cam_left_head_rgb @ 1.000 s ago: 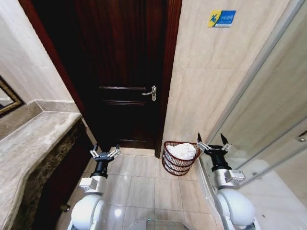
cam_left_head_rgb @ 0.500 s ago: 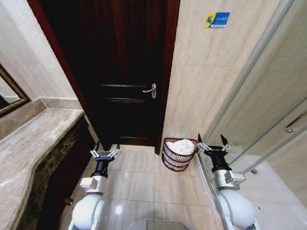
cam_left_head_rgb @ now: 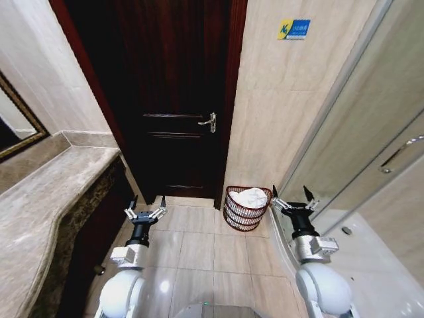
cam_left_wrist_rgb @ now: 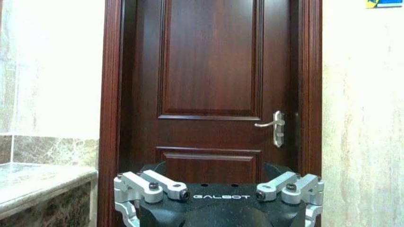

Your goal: Discard the used towel into the hamper.

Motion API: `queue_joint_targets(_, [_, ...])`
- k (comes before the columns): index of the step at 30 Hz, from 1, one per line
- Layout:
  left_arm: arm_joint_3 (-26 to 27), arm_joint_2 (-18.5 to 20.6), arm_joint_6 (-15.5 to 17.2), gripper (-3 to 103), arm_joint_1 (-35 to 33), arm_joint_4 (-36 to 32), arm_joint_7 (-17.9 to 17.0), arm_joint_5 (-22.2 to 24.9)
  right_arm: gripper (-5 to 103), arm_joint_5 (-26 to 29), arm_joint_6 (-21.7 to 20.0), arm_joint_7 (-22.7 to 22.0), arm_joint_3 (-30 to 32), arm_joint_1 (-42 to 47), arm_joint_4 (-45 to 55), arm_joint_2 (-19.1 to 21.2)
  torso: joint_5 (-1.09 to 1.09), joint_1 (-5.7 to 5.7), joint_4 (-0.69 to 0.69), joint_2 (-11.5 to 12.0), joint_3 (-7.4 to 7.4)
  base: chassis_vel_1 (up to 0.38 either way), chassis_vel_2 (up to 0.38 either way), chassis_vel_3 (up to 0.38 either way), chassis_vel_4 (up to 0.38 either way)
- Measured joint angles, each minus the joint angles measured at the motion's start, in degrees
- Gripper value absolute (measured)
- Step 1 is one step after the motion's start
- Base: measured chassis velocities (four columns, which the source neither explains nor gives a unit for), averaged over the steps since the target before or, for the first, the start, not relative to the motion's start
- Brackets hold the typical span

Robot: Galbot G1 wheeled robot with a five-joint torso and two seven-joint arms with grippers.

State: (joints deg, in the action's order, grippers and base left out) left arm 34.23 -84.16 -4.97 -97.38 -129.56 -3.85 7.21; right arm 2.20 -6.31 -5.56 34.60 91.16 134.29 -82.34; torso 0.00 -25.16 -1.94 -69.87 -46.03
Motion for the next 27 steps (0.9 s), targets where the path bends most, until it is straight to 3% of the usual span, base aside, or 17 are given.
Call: queue_joint_targets(27, [-0.43,-0.59,-0.58,100,0.02,0.24,-0.23,-0.82,100,0.65,-0.61,0.70,0.04,-1.78,-1.61,0.13,-0.01,0.00,0.00,0.00,0.00,0.080,-0.076,-0.076,0.077])
